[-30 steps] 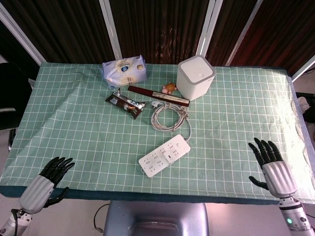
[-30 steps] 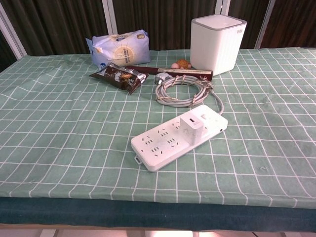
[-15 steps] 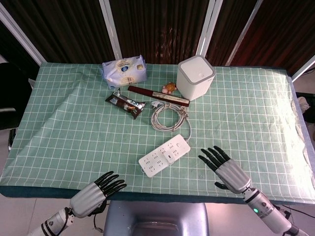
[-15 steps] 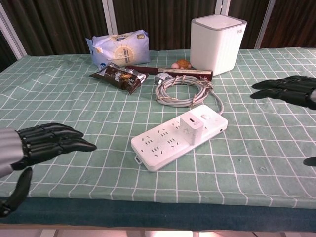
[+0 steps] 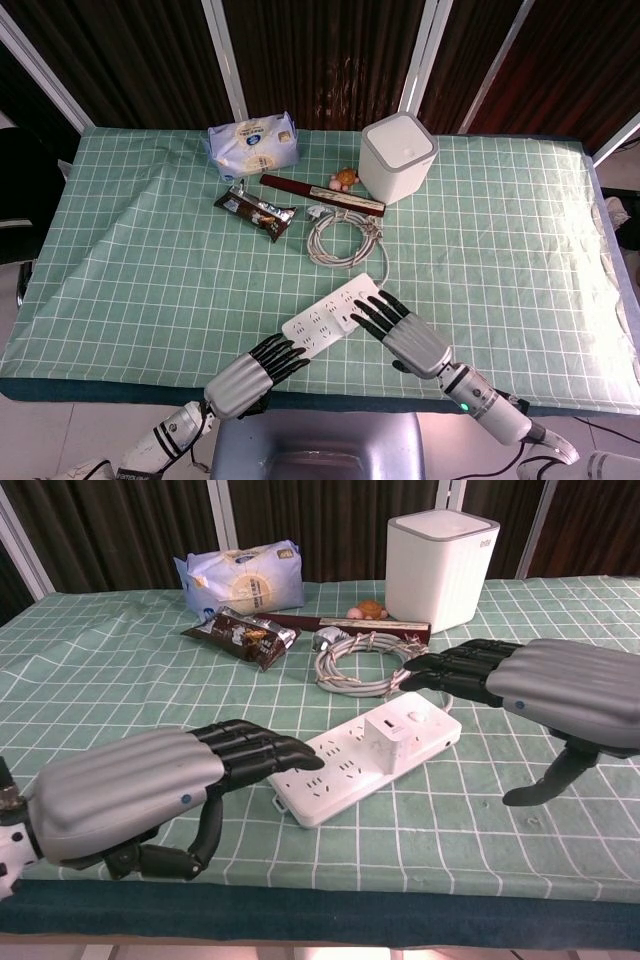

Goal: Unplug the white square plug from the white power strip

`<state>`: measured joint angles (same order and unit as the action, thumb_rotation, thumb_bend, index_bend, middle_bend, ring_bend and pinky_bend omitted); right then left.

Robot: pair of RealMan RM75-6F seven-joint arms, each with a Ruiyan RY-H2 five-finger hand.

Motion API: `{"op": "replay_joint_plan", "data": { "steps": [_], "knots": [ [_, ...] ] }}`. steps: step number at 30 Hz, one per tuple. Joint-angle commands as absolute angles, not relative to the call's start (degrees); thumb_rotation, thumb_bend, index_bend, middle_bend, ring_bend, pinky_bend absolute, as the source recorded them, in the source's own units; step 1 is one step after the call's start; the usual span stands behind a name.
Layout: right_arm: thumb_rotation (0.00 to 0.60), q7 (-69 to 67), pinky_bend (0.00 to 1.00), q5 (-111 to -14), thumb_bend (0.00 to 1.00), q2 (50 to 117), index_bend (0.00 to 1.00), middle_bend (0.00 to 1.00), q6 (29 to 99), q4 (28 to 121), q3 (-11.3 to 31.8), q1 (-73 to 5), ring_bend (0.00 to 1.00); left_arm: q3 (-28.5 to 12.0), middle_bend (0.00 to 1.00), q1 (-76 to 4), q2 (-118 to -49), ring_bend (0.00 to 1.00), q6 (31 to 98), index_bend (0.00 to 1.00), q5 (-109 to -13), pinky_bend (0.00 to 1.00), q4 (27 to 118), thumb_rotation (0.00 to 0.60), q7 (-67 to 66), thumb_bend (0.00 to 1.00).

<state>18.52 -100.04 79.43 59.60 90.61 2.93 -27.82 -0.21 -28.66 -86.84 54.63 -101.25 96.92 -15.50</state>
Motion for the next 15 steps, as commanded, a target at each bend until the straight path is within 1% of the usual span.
{"op": "replay_joint_plan", "data": {
  "steps": [1, 2, 8, 15],
  "knots": [
    [0.600, 21.48, 0.00, -97.30, 0.30, 81.68, 0.00, 0.00, 57.68, 90.66, 4.25, -29.31, 0.00, -1.27, 0.00, -30.40, -89.29, 0.00, 52.15, 0.00, -98.43, 0.03, 96.02, 0.431, -16.93, 0.99],
    [0.600, 21.97, 0.00, -96.84, 0.31, 82.02, 0.00, 0.00, 57.42, 90.58, 4.43, -29.57, 0.00, -1.58, 0.00, -30.77, -89.92, 0.00, 51.73, 0.00, -97.79, 0.03, 95.67, 0.431, -17.50, 1.00],
    [0.600, 25.56, 0.00, -93.68, 0.31, 83.81, 0.00, 0.00, 55.18, 89.92, 5.22, -31.40, 0.00, -3.78, 0.00, -32.81, -92.65, 0.00, 50.13, 0.00, -93.23, 0.03, 92.73, 0.430, -20.75, 1.00],
    [0.600, 27.34, 0.00, -90.31, 0.31, 86.68, 0.00, 0.01, 53.20, 87.36, 5.67, -33.29, 0.00, -4.07, 0.03, -34.46, -94.15, 0.00, 50.48, 0.00, -91.47, 0.03, 89.44, 0.453, -19.16, 1.00]
  ]
}}
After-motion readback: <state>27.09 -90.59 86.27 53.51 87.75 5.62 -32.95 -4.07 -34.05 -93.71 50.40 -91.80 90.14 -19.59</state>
